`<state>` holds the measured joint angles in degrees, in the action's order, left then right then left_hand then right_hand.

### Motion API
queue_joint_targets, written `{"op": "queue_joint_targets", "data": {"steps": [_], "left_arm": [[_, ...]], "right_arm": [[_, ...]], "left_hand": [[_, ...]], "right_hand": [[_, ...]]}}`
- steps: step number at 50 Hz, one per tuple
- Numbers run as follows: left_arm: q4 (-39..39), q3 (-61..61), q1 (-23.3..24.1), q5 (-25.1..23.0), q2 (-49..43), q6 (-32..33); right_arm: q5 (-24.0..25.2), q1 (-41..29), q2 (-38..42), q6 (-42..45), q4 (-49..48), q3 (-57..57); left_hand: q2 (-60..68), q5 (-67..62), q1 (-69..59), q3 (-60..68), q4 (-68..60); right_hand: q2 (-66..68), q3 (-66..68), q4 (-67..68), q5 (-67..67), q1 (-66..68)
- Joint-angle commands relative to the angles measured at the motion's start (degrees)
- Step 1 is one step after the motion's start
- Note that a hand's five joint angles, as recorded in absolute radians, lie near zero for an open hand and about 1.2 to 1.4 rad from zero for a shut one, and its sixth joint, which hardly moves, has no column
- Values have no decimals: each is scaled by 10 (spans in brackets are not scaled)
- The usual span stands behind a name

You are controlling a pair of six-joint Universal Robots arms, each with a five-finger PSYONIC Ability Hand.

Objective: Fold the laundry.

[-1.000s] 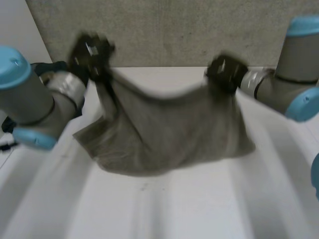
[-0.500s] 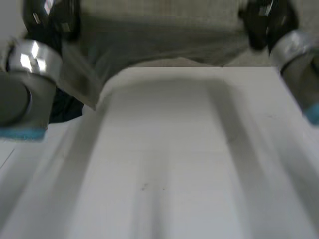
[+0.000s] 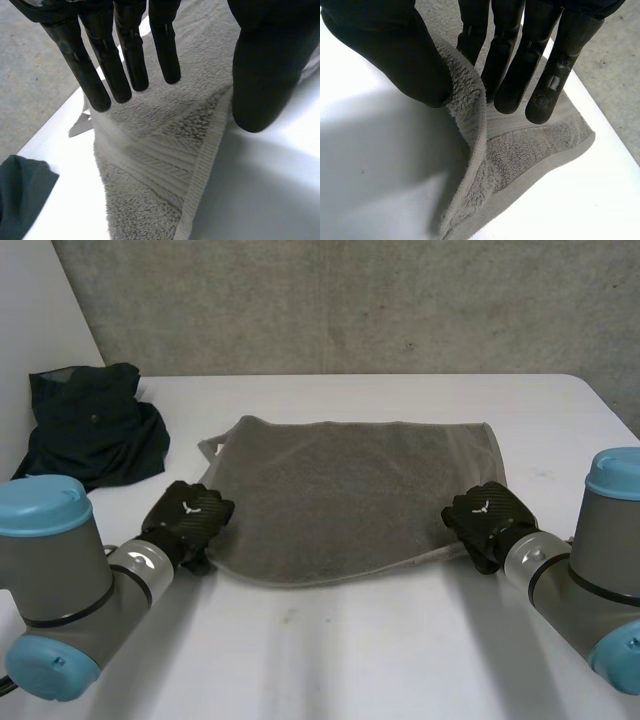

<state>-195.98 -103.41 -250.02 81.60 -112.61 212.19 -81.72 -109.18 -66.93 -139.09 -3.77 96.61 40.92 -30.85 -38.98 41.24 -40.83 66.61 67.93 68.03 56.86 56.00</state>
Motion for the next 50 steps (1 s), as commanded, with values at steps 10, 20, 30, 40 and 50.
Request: {"op": "queue_joint_targets", "data": {"steps": [10,20,30,40,50], "left_arm": [[6,-44,-77,-1,41,-45],[-2,-37,-111,-2,15,-47],[-5,-26,-126,-1,-20,-38],[-26,-18,-131,-1,-21,-37],[-20,-21,-125,0,-9,-37]], "right_arm": [[10,33,-17,-89,-41,24],[13,33,-17,-92,-41,24],[13,34,-17,-92,-42,23],[10,33,-17,-94,-40,21],[25,33,-18,-89,81,-4]], "left_hand": [[-78,78,59,-82,77],[-58,57,39,-61,57],[-43,42,24,-46,42],[391,-391,-410,387,-392],[391,-391,-410,388,-392]], "right_hand": [[134,121,120,131,240],[134,121,120,131,240],[134,121,120,131,240],[134,121,120,131,240],[40,26,25,37,146]]}}
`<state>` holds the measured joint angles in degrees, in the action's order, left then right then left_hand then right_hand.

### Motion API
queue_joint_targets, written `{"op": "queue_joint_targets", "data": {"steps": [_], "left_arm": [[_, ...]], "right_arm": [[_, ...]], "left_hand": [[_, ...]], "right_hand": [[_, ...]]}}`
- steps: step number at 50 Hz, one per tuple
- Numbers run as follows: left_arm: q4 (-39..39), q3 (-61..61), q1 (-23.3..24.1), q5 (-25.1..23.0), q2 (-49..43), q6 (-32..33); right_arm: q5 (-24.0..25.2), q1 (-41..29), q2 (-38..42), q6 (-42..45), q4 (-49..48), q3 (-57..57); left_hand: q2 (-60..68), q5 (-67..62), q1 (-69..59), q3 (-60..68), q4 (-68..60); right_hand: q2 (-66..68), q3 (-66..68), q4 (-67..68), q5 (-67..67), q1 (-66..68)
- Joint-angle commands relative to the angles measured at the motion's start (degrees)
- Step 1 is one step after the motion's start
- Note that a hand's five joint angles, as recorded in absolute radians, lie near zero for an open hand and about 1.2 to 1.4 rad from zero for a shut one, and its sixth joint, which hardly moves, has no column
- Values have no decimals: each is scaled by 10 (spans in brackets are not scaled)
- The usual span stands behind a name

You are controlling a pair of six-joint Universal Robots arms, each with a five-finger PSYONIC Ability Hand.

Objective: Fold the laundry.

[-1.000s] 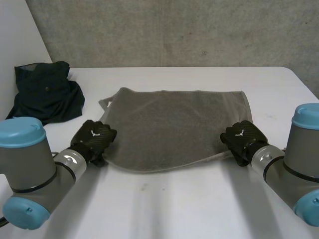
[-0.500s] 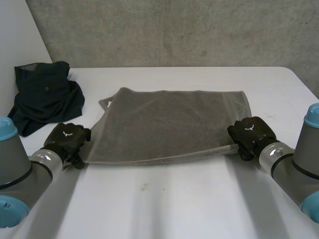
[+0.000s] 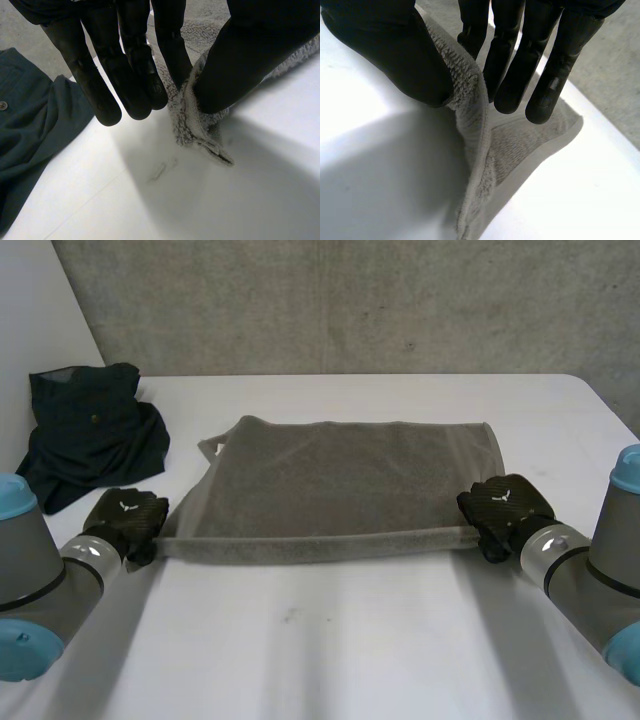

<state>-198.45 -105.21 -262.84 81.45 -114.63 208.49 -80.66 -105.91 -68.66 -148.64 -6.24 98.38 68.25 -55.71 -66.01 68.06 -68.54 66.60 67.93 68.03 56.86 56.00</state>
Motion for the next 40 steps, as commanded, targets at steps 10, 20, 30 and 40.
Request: {"op": "queue_joint_targets", "data": {"steps": [10,20,30,40], "left_arm": [[8,-3,3,2,70,-9],[20,1,5,2,111,-10],[20,8,11,2,122,-10],[20,15,20,2,123,-11]], "right_arm": [[91,87,-38,-20,180,-72],[98,124,-46,-24,192,-42],[102,148,-53,-168,63,69],[104,144,-10,-256,-18,88]], "left_hand": [[117,-143,-140,119,-115],[117,-143,-140,119,-115],[117,-143,-140,119,-115],[117,-143,-140,119,-115]], "right_hand": [[-414,-427,-428,-416,-308],[-402,-415,-416,-405,-296],[-397,-410,-411,-399,-291],[-390,-404,-404,-393,-284]]}}
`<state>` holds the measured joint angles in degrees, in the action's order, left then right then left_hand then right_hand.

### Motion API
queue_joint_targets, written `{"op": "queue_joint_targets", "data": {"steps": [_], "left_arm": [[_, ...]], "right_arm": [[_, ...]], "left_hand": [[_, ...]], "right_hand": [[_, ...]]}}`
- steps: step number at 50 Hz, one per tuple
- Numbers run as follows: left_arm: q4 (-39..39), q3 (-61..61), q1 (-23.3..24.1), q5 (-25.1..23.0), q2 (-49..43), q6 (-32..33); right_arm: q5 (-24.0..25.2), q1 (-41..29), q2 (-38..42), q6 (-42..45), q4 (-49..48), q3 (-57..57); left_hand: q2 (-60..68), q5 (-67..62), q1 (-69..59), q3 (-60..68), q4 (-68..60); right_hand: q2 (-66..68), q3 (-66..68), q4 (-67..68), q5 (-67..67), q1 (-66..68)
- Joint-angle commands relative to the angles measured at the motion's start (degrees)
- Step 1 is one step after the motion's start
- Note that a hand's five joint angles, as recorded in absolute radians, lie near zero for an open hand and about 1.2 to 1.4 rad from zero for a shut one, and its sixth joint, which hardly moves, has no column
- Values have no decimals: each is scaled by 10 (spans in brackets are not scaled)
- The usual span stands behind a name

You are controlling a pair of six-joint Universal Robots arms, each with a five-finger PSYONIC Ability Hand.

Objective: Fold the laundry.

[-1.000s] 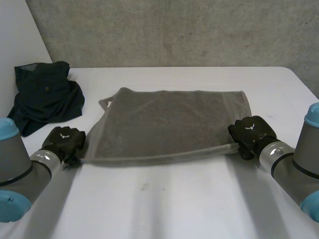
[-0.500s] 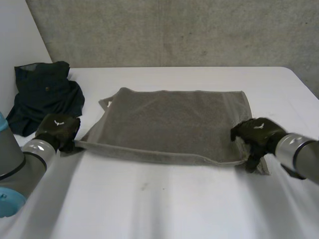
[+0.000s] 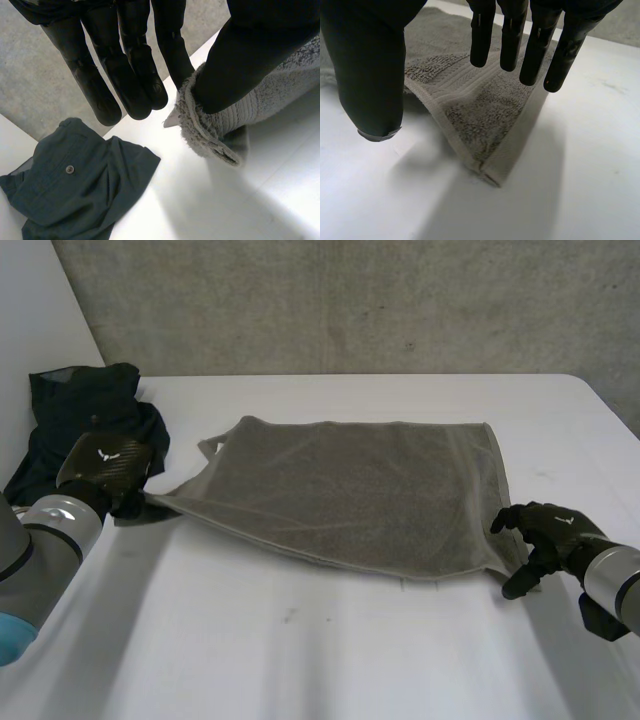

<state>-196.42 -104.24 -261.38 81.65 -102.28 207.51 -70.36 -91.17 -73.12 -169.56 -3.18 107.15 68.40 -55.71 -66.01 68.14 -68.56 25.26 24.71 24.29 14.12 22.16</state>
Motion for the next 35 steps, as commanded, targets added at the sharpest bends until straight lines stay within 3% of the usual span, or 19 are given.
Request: {"op": "queue_joint_targets", "data": {"steps": [1,8,11,13,14,20,24,28,31,35], "left_arm": [[0,6,5,0,1,-1],[0,6,6,0,9,-2],[0,6,5,1,12,-2],[0,6,5,1,15,-2],[1,5,5,1,17,-2],[13,4,5,0,30,-7],[60,1,4,0,49,1],[145,-1,0,-1,80,25],[233,-2,-4,-1,109,75],[336,-7,2,-3,147,141]], "right_arm": [[0,-5,44,-48,-51,-6],[-7,-18,82,-46,-55,-35],[-8,-23,100,-46,-56,-50],[-14,-23,102,-46,-67,-56],[-15,-23,102,-44,-72,-58],[-20,-20,97,-27,-75,-77],[-15,-18,69,42,-30,-86],[-15,-16,-24,202,87,-92],[-25,8,-100,377,207,-91],[-35,37,-169,477,302,-96]], "left_hand": [[116,-143,-140,119,-114],[116,-143,-140,119,-114],[116,-143,-140,119,-114],[116,-143,-140,119,-114],[116,-143,-140,119,-114],[116,-143,-140,119,-114],[116,-143,-140,119,-114],[116,-143,-140,119,-114],[116,-143,-140,119,-114],[116,-143,-140,119,-114]], "right_hand": [[32,37,41,43,63],[119,124,129,130,150],[268,274,278,280,299],[496,501,506,507,527],[547,552,557,558,578],[547,553,557,559,578],[547,553,557,559,578],[547,553,557,559,578],[547,553,557,559,578],[547,553,557,559,578]]}}
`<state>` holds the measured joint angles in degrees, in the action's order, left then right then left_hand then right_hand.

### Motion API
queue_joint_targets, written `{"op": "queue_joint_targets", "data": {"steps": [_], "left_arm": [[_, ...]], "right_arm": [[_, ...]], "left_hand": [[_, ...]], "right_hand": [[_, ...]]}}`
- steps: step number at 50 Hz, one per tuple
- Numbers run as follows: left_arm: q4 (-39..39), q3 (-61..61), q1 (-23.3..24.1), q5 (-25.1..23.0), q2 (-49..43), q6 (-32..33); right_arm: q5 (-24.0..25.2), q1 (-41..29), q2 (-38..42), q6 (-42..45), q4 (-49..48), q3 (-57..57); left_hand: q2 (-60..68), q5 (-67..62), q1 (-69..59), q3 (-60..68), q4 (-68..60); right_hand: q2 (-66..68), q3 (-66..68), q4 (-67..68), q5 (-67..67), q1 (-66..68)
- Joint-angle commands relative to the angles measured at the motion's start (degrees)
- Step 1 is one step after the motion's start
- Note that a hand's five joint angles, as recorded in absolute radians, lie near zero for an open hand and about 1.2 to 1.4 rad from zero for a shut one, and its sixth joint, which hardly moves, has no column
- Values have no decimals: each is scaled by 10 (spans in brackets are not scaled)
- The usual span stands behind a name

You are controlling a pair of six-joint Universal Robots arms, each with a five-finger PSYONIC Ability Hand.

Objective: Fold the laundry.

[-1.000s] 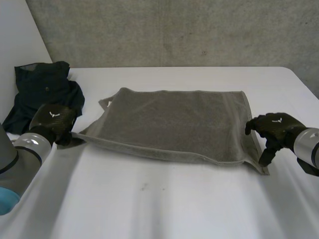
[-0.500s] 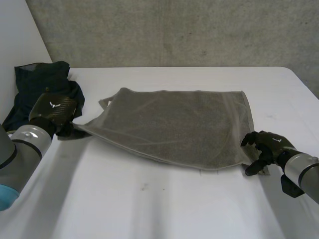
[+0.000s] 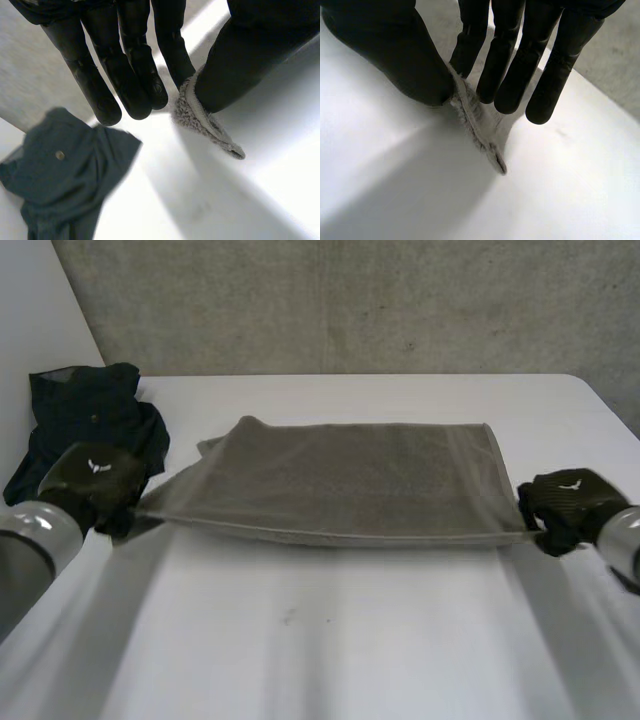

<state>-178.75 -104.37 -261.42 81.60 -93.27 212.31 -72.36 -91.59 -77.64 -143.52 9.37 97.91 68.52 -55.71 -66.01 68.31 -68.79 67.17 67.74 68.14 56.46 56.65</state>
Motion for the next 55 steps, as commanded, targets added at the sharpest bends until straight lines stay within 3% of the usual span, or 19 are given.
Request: {"op": "queue_joint_targets", "data": {"steps": [1,5,11,16,21,27,31,35,39,46,47,48,49,51,55], "left_arm": [[188,-9,5,-3,72,110],[198,-14,11,-2,92,125],[150,-14,14,-1,62,129],[81,2,26,2,-29,131],[19,67,29,8,-160,132],[-26,175,47,24,-247,122],[-107,233,60,38,-290,120],[-238,277,75,37,-355,130],[-301,329,93,38,-412,130],[-306,397,105,36,-491,130],[-308,397,107,35,-495,130],[-317,398,109,36,-500,130],[-324,396,110,38,-501,130],[-360,384,115,47,-498,130],[-437,340,120,70,-475,130]], "right_arm": [[-16,44,-138,221,191,-6],[-5,48,-176,225,229,-19],[-6,44,-159,220,218,-20],[-26,13,-28,188,142,-40],[-84,-23,44,176,100,-80],[-137,-65,120,170,60,-166],[-145,-75,184,168,-1,-227],[-158,-82,237,169,-42,-276],[-177,-100,288,169,-72,-330],[-205,-111,365,175,-147,-415],[-214,-112,375,171,-172,-429],[-219,-113,378,171,-181,-433],[-223,-113,379,170,-189,-436],[-229,-114,375,166,-205,-439],[-231,-110,342,133,-207,-429]], "left_hand": [[115,-143,-140,117,-112],[115,-143,-140,117,-112],[115,-143,-140,117,-112],[115,-143,-140,117,-112],[115,-143,-140,117,-112],[115,-143,-140,117,-112],[115,-143,-140,117,-112],[115,-143,-140,117,-112],[115,-143,-140,117,-112],[115,-143,-140,117,-112],[115,-143,-140,117,-112],[3,-32,-29,6,-1],[-189,161,164,-187,192],[-585,557,560,-583,588],[-585,557,560,-583,588]], "right_hand": [[128,123,119,135,234],[128,123,119,135,234],[128,123,119,135,234],[128,123,119,135,234],[128,123,119,135,234],[128,123,119,135,234],[128,123,119,135,234],[128,123,119,135,234],[128,123,119,135,234],[128,123,119,135,234],[-164,-170,-174,-157,-59],[-432,-438,-442,-425,-327],[-572,-577,-581,-565,-466],[-572,-577,-581,-565,-466],[-572,-577,-581,-565,-466]]}}
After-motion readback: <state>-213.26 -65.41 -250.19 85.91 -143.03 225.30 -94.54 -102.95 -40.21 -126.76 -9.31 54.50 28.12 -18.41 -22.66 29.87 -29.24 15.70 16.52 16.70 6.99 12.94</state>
